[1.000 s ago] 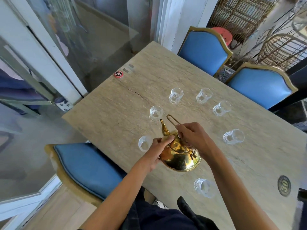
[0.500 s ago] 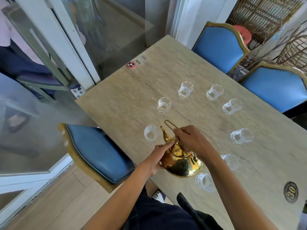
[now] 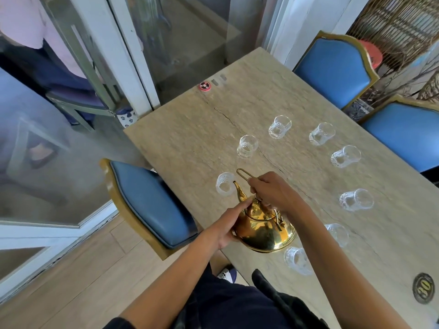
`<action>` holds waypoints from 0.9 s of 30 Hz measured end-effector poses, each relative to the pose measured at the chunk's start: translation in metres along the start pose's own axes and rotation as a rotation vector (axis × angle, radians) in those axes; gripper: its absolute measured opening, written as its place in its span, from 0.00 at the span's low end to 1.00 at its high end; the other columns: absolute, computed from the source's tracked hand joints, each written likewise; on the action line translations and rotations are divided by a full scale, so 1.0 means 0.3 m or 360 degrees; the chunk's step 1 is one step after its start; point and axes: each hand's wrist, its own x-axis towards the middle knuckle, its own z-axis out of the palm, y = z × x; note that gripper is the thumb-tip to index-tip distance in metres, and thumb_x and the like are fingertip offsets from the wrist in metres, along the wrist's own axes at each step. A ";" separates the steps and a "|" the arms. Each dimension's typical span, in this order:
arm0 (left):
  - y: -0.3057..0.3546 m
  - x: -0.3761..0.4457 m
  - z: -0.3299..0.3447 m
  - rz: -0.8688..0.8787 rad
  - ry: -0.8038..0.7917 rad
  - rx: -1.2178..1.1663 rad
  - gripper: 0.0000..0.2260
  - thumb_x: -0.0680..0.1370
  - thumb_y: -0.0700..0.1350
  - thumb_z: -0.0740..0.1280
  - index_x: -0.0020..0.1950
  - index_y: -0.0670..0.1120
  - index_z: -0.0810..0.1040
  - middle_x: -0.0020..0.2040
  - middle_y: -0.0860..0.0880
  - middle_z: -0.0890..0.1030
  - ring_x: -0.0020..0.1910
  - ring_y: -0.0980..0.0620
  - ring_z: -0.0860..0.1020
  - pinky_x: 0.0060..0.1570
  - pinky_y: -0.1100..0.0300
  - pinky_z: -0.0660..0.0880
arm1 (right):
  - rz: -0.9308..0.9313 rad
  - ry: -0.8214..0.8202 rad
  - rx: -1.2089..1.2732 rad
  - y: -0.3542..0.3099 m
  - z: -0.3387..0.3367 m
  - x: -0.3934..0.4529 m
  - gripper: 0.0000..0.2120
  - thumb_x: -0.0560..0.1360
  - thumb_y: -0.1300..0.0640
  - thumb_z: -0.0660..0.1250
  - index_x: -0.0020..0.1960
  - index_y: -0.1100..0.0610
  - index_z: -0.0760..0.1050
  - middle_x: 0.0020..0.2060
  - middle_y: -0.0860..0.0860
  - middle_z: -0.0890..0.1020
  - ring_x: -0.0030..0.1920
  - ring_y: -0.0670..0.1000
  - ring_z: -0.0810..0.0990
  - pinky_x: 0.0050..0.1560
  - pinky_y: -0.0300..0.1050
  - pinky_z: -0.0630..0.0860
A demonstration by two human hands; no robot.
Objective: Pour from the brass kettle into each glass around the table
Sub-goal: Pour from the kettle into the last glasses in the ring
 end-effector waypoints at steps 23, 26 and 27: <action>-0.051 -0.013 0.014 0.0023 -0.0059 -0.0025 0.22 0.85 0.65 0.67 0.75 0.55 0.76 0.66 0.48 0.79 0.78 0.38 0.74 0.77 0.32 0.75 | -0.0005 0.0005 0.0077 0.035 0.012 -0.044 0.15 0.81 0.57 0.63 0.37 0.61 0.74 0.24 0.52 0.64 0.23 0.49 0.59 0.26 0.39 0.57; -0.051 -0.016 0.014 0.0029 -0.0062 -0.0033 0.21 0.85 0.65 0.67 0.74 0.55 0.77 0.65 0.49 0.80 0.78 0.38 0.74 0.77 0.33 0.75 | -0.0008 0.0003 0.0065 0.033 0.010 -0.051 0.16 0.81 0.57 0.63 0.36 0.61 0.74 0.24 0.52 0.64 0.23 0.49 0.59 0.26 0.39 0.57; -0.050 -0.017 0.014 0.0029 -0.0062 -0.0037 0.21 0.85 0.65 0.67 0.74 0.56 0.77 0.65 0.49 0.80 0.78 0.38 0.74 0.77 0.32 0.75 | -0.0012 0.0004 0.0059 0.032 0.008 -0.052 0.16 0.81 0.57 0.63 0.36 0.61 0.74 0.24 0.52 0.64 0.23 0.49 0.59 0.26 0.39 0.57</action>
